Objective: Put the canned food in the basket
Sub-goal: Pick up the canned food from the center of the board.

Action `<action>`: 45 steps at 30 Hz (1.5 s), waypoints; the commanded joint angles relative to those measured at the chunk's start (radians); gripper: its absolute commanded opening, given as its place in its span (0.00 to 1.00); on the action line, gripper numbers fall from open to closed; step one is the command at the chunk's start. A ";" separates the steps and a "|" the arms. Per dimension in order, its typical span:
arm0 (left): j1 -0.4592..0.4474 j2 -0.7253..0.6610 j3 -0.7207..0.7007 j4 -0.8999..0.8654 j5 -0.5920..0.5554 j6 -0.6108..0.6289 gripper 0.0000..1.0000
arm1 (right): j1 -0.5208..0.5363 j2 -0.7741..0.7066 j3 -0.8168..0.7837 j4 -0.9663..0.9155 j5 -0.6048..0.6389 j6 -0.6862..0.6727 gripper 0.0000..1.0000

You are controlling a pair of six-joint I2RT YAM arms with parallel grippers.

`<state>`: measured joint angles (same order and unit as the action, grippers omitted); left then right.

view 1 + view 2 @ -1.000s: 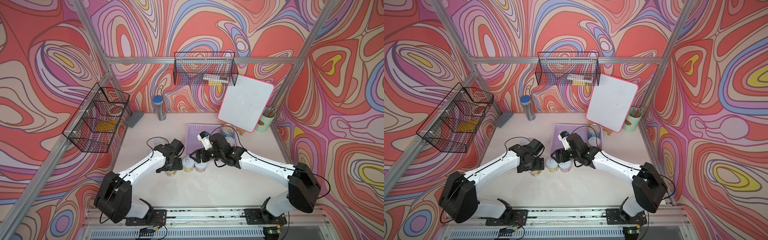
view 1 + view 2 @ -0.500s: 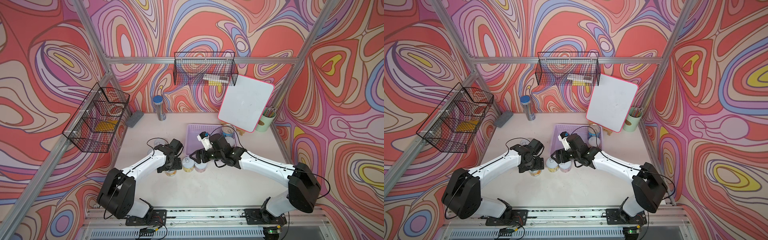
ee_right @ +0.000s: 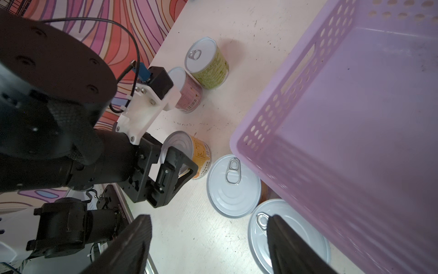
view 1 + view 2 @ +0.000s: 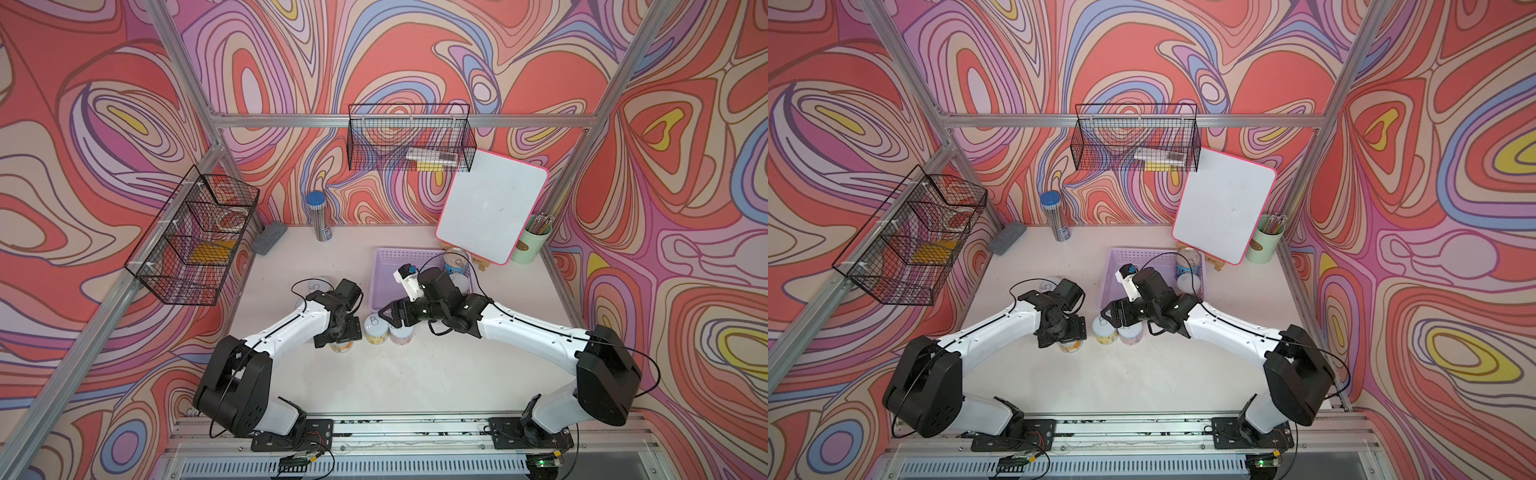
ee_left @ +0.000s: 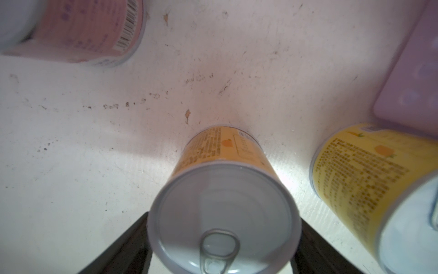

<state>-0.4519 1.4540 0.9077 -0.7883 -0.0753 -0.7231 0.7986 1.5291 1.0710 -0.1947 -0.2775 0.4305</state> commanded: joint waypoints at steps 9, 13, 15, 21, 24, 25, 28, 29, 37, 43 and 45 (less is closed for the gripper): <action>0.014 0.003 0.014 0.006 -0.004 0.012 0.88 | 0.007 0.018 0.003 0.003 -0.002 -0.008 0.78; 0.015 0.006 0.019 0.008 -0.004 0.014 0.88 | 0.010 0.022 0.006 0.003 -0.009 -0.009 0.78; 0.015 0.006 0.023 0.010 -0.003 0.016 0.87 | 0.011 0.023 0.006 0.002 -0.008 -0.009 0.77; 0.015 0.015 0.039 0.000 -0.010 0.024 0.86 | 0.013 0.025 0.012 -0.005 -0.008 -0.010 0.77; 0.015 0.017 0.045 -0.003 -0.009 0.028 0.83 | 0.013 0.024 0.013 -0.007 -0.006 -0.011 0.77; 0.015 0.017 0.045 -0.003 -0.009 0.028 0.83 | 0.014 0.024 0.014 -0.006 -0.007 -0.009 0.77; 0.015 0.016 0.043 -0.008 -0.012 0.030 0.79 | 0.014 0.024 0.014 -0.006 -0.006 -0.009 0.77; 0.015 0.014 0.043 -0.009 -0.013 0.030 0.78 | 0.014 0.023 0.014 -0.005 -0.007 -0.009 0.77; 0.014 -0.021 0.061 -0.057 -0.036 0.040 0.71 | 0.016 0.011 0.020 -0.005 0.007 -0.008 0.77; 0.008 -0.094 0.128 -0.116 -0.033 0.113 0.69 | 0.016 -0.030 0.023 -0.025 0.048 -0.029 0.79; 0.005 -0.116 0.157 -0.136 -0.024 0.143 0.67 | 0.016 -0.059 0.010 -0.018 0.073 -0.030 0.80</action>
<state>-0.4446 1.3964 0.9977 -0.8764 -0.0853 -0.6395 0.8066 1.5299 1.0752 -0.2058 -0.2501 0.4213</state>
